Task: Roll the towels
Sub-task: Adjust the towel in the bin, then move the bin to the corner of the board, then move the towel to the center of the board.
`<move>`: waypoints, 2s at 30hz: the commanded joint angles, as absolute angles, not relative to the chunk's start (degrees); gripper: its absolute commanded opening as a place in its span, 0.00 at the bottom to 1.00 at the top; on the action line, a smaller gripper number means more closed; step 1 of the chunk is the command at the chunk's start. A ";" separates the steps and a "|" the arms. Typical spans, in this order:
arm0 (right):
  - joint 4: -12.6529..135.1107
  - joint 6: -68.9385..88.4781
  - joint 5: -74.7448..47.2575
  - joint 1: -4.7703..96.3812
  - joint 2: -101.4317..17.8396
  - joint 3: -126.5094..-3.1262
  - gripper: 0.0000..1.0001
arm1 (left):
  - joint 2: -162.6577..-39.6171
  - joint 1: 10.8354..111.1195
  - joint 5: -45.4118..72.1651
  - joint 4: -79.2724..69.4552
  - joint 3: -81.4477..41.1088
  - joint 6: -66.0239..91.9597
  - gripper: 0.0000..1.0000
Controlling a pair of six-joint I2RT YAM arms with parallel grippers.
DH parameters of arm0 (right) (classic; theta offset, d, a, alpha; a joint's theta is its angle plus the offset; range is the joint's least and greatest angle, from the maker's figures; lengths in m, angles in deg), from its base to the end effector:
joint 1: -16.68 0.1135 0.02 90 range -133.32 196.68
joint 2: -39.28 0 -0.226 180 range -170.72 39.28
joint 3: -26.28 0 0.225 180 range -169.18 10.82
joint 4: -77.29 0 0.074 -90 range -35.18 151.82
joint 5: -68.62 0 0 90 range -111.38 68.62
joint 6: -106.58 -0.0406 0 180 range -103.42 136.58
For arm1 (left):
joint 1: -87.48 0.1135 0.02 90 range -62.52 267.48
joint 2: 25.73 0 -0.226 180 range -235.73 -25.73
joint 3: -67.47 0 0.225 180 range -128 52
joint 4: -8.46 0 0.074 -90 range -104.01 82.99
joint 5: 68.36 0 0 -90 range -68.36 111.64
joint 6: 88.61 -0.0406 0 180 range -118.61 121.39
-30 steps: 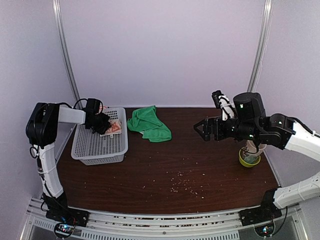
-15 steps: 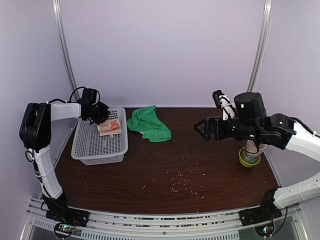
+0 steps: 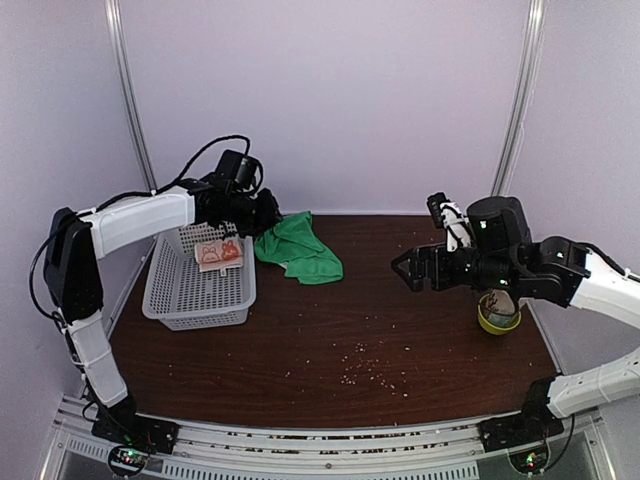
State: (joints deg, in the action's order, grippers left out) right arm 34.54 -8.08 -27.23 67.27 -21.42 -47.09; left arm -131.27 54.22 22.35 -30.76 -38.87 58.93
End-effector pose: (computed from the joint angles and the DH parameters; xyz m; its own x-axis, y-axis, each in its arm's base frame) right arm 0.1479 0.1735 0.3026 -0.5865 -0.0600 -0.8077 -0.5149 0.7975 0.3146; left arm 0.3308 -0.2164 0.2632 -0.7348 -0.5271 -0.4270 -0.1485 0.7392 -0.6569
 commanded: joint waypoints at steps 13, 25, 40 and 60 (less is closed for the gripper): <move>35.52 -12.60 -29.56 66.94 -18.89 -43.72 1.00 | -144.93 51.42 38.49 -46.55 -44.36 52.09 0.15; 38.24 -13.12 -29.55 66.83 -27.02 -47.96 1.00 | -143.82 56.51 40.53 -47.32 -39.15 53.82 0.15; 45.57 -15.36 -24.99 60.21 -60.57 -65.37 0.97 | -138.35 57.76 40.48 -46.35 -32.82 48.78 0.11; 33.57 -24.36 -23.65 56.14 -94.96 -99.09 0.58 | -120.91 51.61 26.30 -34.42 -25.03 43.10 0.13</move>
State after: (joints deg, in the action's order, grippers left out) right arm 37.20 -22.66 -23.58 56.47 -94.27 -96.27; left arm -123.95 51.40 27.94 -38.91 -27.79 44.30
